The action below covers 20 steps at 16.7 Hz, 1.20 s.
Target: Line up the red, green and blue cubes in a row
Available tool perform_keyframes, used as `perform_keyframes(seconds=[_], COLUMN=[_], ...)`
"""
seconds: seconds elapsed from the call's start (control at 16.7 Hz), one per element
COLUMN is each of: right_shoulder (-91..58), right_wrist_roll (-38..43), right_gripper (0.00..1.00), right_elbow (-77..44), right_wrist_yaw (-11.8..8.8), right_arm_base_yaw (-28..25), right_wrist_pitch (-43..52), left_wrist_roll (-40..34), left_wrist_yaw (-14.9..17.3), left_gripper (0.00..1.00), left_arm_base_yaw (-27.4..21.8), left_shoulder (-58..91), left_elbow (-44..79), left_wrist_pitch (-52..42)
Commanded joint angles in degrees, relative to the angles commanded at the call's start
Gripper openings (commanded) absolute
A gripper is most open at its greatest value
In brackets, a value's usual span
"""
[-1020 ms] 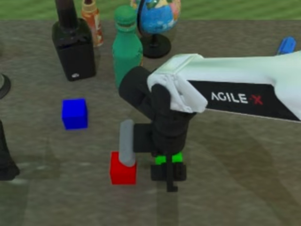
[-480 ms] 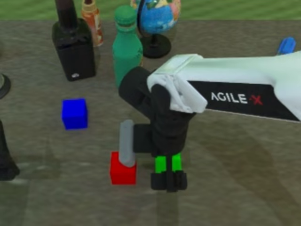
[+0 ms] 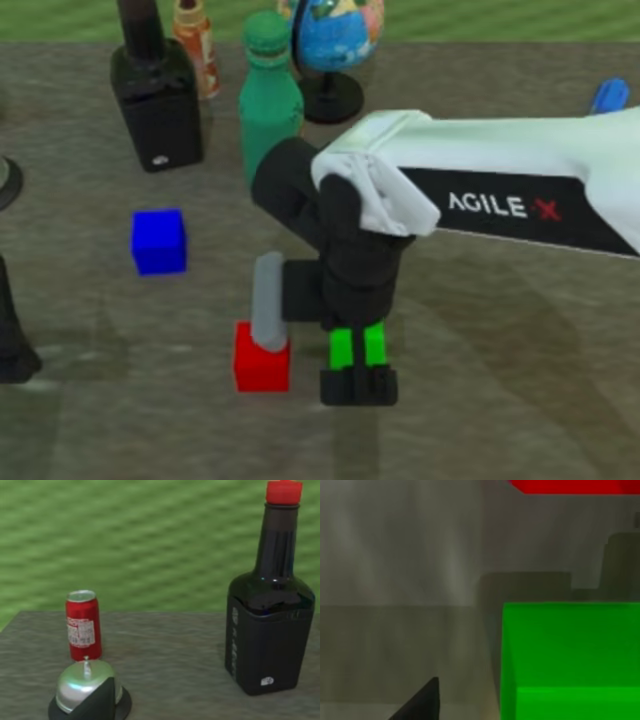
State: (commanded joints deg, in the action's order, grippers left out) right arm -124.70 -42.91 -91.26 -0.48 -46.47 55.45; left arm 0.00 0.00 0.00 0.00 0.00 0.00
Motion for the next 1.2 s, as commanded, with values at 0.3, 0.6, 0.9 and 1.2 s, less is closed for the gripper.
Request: perform_keyframes(seconds=[0.3, 0.6, 0.9, 1.2], right_shoulder=[2.7, 3.9, 7.1, 23.8], right_wrist_roll=[-0.2, -0.2, 1.3, 7.5], right_gripper=[1.0, 1.0, 1.0, 1.0], right_elbow=[-6.8, -8.9, -5.9, 7.7], right_wrist_yaw=[0.0, -0.1, -0.3, -1.2], right_arm_base_yaw=[-0.3, -0.3, 1.8, 9.3], right_wrist_pitch=[10.2, 13.0, 10.2, -0.5], left_wrist_roll=[0.0, 0.0, -0.7, -3.8], left_wrist_yaw=[0.0, 0.0, 0.1, 0.2], left_gripper=[1.0, 1.0, 1.0, 1.0], left_arm_base_yaw=[0.0, 0.0, -0.6, -2.9], left_shoulder=[0.0, 0.0, 3.5, 21.3], left_elbow=[0.0, 0.0, 3.4, 19.8], left_wrist_pitch=[0.0, 0.0, -2.4, -13.1])
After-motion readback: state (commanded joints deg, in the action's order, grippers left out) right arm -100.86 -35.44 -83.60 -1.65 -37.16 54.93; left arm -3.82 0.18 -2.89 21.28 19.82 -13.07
